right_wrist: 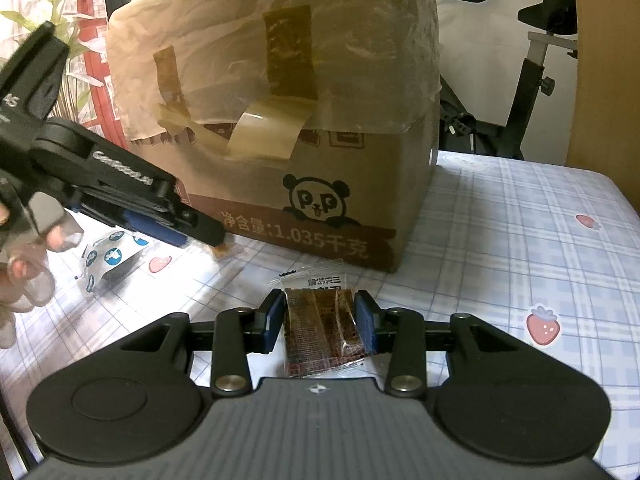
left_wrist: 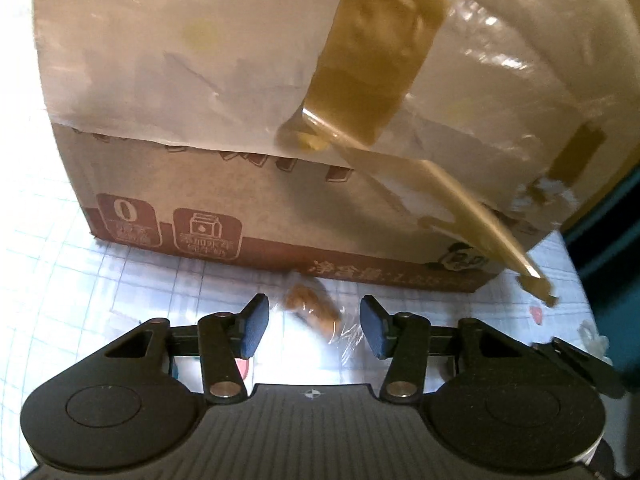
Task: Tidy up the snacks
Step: 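Grasp small clear nut packet with left tool while right tool holds sauce packet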
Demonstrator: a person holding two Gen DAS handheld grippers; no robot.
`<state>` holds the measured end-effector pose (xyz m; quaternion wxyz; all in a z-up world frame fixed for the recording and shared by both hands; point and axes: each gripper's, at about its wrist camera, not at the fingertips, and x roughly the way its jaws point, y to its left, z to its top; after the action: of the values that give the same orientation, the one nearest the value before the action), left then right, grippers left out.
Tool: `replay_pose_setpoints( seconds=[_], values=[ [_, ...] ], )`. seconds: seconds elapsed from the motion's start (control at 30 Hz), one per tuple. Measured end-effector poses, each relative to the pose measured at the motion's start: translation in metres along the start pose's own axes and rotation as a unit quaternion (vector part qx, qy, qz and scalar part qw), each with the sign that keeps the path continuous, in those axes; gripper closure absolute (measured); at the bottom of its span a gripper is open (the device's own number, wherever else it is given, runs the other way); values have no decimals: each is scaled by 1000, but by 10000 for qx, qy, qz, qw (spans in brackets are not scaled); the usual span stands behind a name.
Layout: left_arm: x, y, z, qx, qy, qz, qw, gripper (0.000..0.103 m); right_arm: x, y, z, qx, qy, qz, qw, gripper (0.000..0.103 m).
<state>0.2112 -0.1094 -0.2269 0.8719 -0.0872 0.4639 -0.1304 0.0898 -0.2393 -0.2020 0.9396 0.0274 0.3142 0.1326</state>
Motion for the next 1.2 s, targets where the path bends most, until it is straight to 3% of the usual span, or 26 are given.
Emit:
replay_pose_setpoints(
  seconds=[0.2,0.53,0.73,0.97,1.1,1.2],
  values=[
    [10,-20,-1,399,-122,188,9990,60,-1,-1,0,34,-30,4,10000,62],
    [3,-30,-23,929,-293,233,9950,60,-1,-2,0,-1,-10,33,10000,62],
    [1,-31,-26,617,-202,304,9974,55,0,-1,0,-22,-8,0,10000,62],
    [-6,-29,-39,842,-235,369,9955,55,1,0,0,-79,6,7,10000,62],
    [5,-35,-39,1063,-257,253,9937,80,1,0,0,-68,17,11,10000,62],
    [5,-33,-40,1033,-229,56,9944,81,1,-1,0,-45,19,26,10000,62]
  ],
)
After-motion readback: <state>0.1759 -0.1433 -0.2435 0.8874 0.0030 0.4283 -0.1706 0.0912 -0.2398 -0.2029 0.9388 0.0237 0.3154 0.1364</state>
